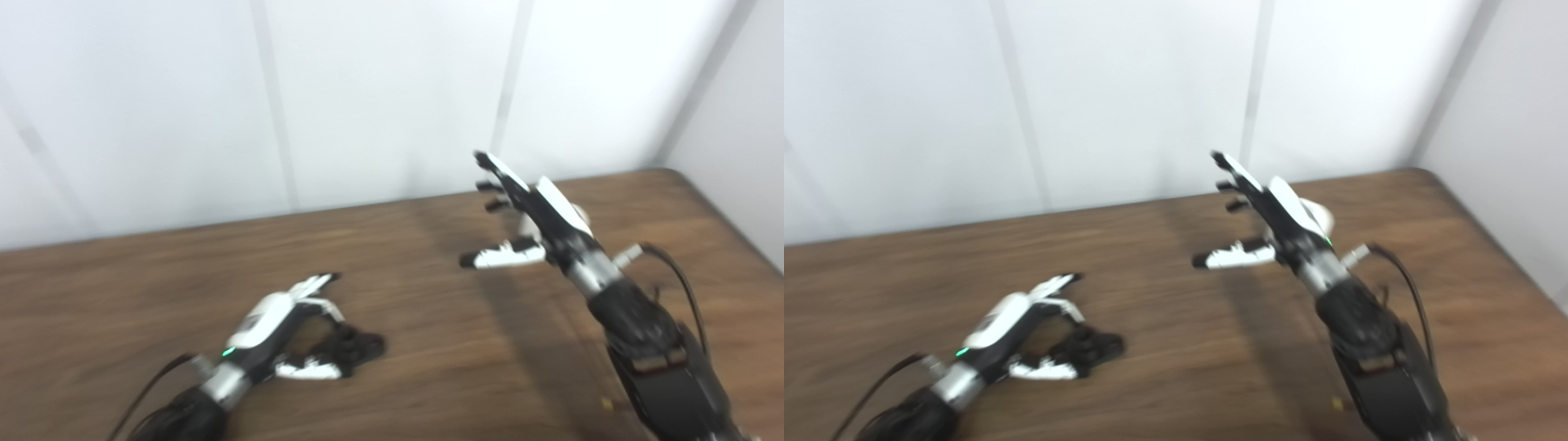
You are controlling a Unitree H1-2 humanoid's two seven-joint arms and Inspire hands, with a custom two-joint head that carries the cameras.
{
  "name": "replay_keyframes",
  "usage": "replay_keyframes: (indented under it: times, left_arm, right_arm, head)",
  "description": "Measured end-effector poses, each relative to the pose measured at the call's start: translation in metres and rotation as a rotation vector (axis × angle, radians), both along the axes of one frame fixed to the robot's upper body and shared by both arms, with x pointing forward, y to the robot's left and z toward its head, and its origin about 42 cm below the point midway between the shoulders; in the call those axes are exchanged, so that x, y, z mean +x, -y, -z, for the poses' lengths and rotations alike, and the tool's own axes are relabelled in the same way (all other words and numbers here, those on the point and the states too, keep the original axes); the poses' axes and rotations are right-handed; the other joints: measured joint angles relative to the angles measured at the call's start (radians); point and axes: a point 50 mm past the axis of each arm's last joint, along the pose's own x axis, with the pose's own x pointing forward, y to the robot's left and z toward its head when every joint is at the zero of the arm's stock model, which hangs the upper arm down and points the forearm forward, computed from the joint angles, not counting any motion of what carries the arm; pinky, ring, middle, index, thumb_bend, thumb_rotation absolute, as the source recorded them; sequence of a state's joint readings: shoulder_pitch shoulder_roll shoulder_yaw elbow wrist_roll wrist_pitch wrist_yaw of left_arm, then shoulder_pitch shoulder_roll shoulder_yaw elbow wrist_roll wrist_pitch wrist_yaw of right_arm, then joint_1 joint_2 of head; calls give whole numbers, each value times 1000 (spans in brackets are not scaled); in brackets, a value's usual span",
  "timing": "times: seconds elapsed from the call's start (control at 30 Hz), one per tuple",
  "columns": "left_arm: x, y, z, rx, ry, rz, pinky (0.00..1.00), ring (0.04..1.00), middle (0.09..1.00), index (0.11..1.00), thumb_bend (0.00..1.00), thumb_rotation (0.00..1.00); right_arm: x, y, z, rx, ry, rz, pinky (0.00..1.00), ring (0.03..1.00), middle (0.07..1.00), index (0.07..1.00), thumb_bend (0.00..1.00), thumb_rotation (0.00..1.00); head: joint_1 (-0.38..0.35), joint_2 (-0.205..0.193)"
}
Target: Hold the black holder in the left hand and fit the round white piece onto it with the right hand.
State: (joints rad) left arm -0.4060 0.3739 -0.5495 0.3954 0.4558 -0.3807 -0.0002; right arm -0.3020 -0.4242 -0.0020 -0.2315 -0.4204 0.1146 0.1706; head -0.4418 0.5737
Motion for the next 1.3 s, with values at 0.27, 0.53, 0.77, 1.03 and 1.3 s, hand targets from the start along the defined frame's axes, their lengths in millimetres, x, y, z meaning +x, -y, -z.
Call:
replay_keyframes:
  times: [0.27, 0.53, 0.77, 1.03, 1.3]
  left_arm:
    - [7, -8, 3, 0, 12, 37, 1000, 1000, 967, 482, 524, 58]
    - [10, -13, 5, -3, 0, 38, 1000, 1000, 955, 482, 524, 57]
    - [10, -14, 5, -1, 7, 41, 1000, 1000, 952, 482, 524, 58]
    - [10, -15, 5, -2, 7, 41, 1000, 1000, 942, 482, 524, 56]
    - [10, -16, 5, -2, 8, 40, 1000, 1000, 946, 482, 524, 57]
  right_arm:
    - [-4, 30, -40, -321, 112, 268, 724, 910, 954, 740, 846, 301]
    - [-9, 63, -56, -384, 107, 411, 776, 957, 965, 781, 889, 295]
    - [-6, 82, -50, -337, 22, 495, 792, 961, 978, 859, 974, 443]
    - [-2, 91, -31, -285, -73, 522, 783, 956, 999, 899, 1000, 574]
    - [3, 91, -9, -234, -166, 536, 717, 949, 1000, 902, 1000, 582]
  head:
    - [-166, -109]
    - [-186, -156]
    - [-175, -166]
    - [-176, -167]
    - [-166, -163]
